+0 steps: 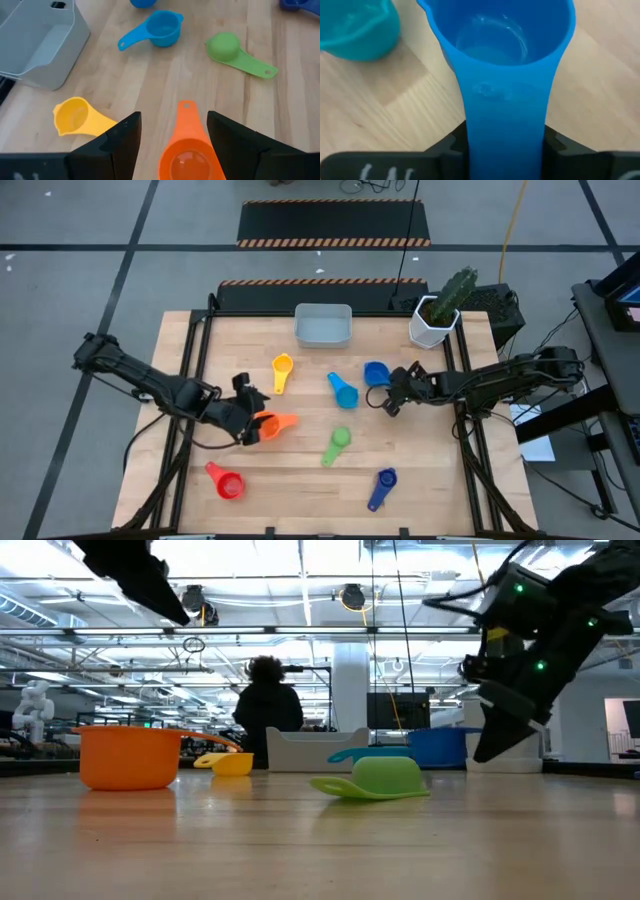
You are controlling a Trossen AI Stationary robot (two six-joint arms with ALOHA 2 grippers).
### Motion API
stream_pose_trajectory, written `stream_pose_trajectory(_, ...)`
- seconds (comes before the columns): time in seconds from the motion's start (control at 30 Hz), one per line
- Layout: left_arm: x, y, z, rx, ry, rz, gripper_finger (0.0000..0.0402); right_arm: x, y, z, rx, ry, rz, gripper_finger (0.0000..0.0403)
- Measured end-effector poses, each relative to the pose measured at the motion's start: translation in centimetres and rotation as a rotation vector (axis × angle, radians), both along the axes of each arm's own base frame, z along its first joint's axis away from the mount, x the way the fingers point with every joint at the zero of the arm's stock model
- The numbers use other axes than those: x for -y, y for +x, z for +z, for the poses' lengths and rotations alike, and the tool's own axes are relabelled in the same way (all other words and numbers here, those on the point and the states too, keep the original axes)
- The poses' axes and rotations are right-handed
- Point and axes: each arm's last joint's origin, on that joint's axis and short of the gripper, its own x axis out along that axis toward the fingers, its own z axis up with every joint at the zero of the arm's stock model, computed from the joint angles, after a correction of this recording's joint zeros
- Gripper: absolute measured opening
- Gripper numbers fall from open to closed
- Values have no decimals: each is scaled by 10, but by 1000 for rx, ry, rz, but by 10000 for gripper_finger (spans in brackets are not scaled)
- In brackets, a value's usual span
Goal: Nest measuring cups in basket
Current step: Stack the blue measuring cup into the orange measuring cup
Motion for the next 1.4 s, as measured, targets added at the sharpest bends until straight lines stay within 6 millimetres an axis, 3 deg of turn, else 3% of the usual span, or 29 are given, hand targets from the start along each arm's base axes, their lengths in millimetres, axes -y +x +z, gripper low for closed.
stream_pose_trajectory(0.33, 11, -9, -3, -20, -11, 6, 230, -1, 9, 9, 44, -27, 59, 101)
stream_pose_trajectory(0.9, 23, -18, -4, -6, 5, 10, 230, -4, 7, 7, 9, 30, 114, 116)
stream_pose_trajectory(1.4, 23, -18, -3, 4, 23, 16, 230, -34, -10, -7, -76, 41, 164, 201)
